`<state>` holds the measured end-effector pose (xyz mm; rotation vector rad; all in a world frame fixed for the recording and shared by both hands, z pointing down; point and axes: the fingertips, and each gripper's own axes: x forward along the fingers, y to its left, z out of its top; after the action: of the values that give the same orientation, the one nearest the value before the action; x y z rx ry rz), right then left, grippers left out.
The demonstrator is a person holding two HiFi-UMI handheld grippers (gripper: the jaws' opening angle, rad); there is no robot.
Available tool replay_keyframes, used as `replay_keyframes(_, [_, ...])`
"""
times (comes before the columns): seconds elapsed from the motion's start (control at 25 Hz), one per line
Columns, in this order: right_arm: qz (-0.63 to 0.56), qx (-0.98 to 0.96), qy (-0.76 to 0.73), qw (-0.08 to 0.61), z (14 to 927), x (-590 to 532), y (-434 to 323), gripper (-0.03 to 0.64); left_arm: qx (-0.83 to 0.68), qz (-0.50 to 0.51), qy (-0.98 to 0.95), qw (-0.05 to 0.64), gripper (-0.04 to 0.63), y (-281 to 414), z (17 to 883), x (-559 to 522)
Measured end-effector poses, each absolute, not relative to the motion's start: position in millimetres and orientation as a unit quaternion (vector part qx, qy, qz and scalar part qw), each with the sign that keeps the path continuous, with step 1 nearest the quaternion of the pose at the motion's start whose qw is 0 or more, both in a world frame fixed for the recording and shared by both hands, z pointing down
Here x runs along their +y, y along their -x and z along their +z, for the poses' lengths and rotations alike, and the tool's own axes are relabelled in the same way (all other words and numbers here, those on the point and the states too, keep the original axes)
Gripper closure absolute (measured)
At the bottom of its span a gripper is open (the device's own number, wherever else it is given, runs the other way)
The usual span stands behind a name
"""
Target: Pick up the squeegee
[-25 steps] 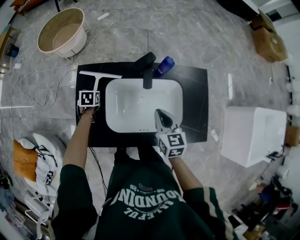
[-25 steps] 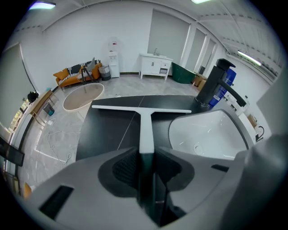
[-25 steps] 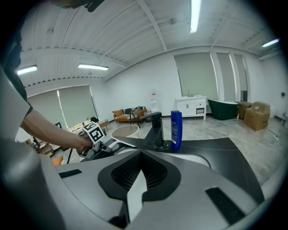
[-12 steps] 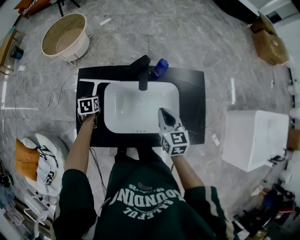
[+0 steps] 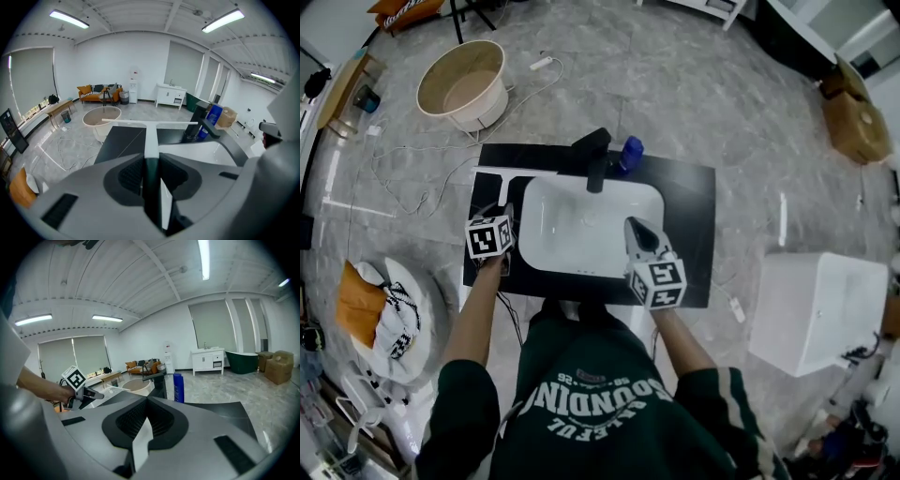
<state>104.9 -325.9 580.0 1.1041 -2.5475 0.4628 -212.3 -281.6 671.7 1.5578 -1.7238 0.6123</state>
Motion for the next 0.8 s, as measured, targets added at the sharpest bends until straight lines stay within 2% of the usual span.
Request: replay_keyframes(0.8, [0.111,-0.882,-0.441,0.127,522,-360,-99,0.617,-0.693,0.132,-0.679,0.202,0.505,168,525,-297])
